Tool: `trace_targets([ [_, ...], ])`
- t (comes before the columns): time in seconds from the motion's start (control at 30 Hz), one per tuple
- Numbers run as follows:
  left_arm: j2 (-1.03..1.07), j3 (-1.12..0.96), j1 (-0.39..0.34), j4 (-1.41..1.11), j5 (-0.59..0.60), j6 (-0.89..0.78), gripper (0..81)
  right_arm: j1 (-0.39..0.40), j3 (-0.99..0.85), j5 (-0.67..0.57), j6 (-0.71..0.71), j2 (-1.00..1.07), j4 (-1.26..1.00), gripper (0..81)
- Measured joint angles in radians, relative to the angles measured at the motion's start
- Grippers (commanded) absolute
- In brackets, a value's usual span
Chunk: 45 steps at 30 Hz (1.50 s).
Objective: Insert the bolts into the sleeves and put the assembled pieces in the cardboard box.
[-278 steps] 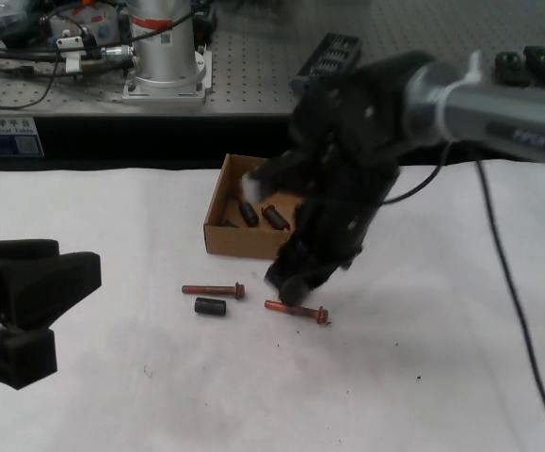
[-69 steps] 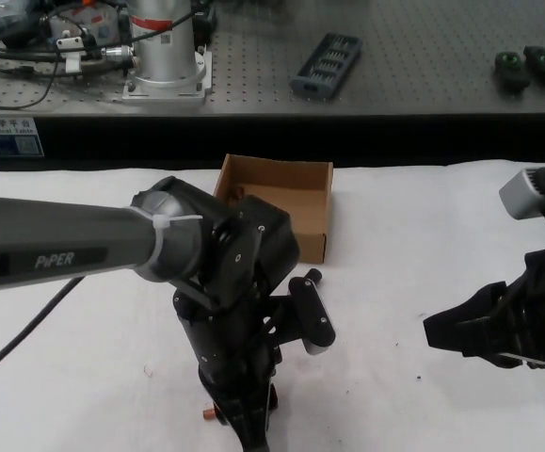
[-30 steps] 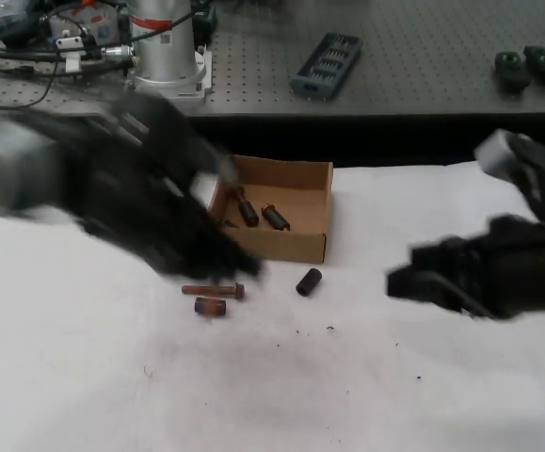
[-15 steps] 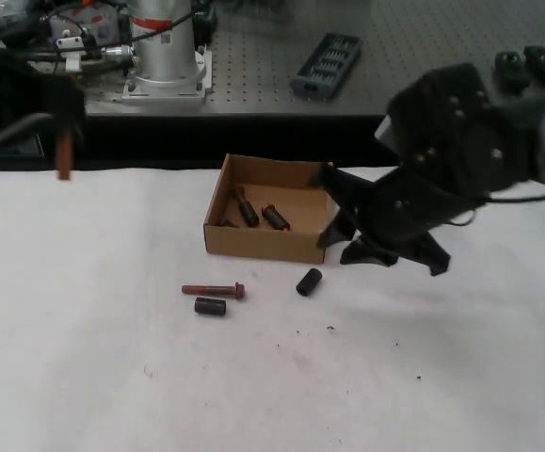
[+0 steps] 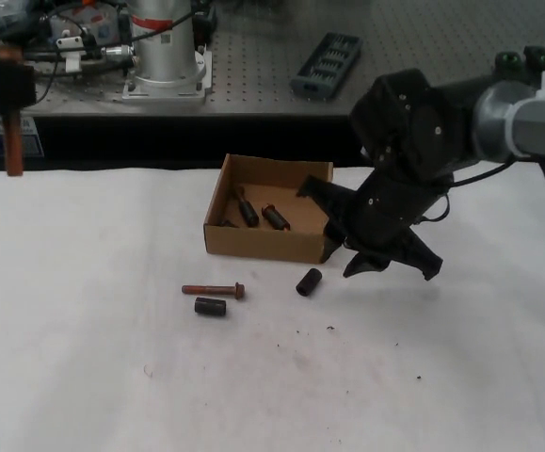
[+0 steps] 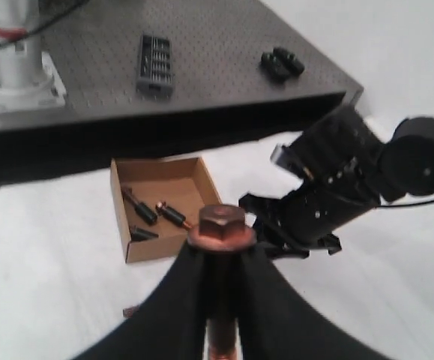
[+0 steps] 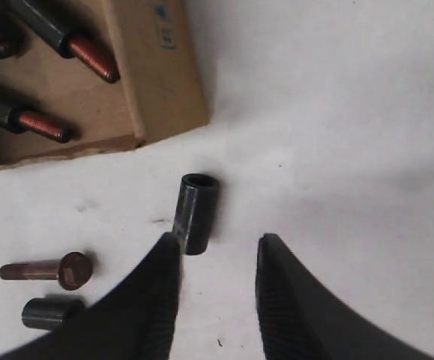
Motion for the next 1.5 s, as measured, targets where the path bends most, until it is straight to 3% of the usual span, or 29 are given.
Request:
trace_targets([
  [0.4, -0.150, 0.132, 0.000, -0.079, -0.015, -0.044, 0.6, 0.044, -0.058, 0.021, 0.037, 0.073, 0.017, 26.8],
  [1.17, -0.179, 0.141, 0.000, -0.064, -0.018, -0.052, 0.6, 0.048, -0.144, 0.045, 0.066, 0.163, 0.077, 26.7],
  [1.27, -0.179, 0.141, 0.000, -0.064, -0.018, -0.052, 0.6, 0.048, -0.151, 0.043, 0.068, 0.169, 0.089, 22.0],
  [1.47, -0.179, 0.141, 0.000, -0.064, -0.018, -0.052, 0.6, 0.048, -0.153, 0.030, 0.069, 0.171, 0.098, 0.7],
  [1.5, -0.179, 0.141, 0.000, -0.062, -0.018, -0.052, 0.6, 0.048, -0.153, 0.028, 0.069, 0.171, 0.098, 4.4],
])
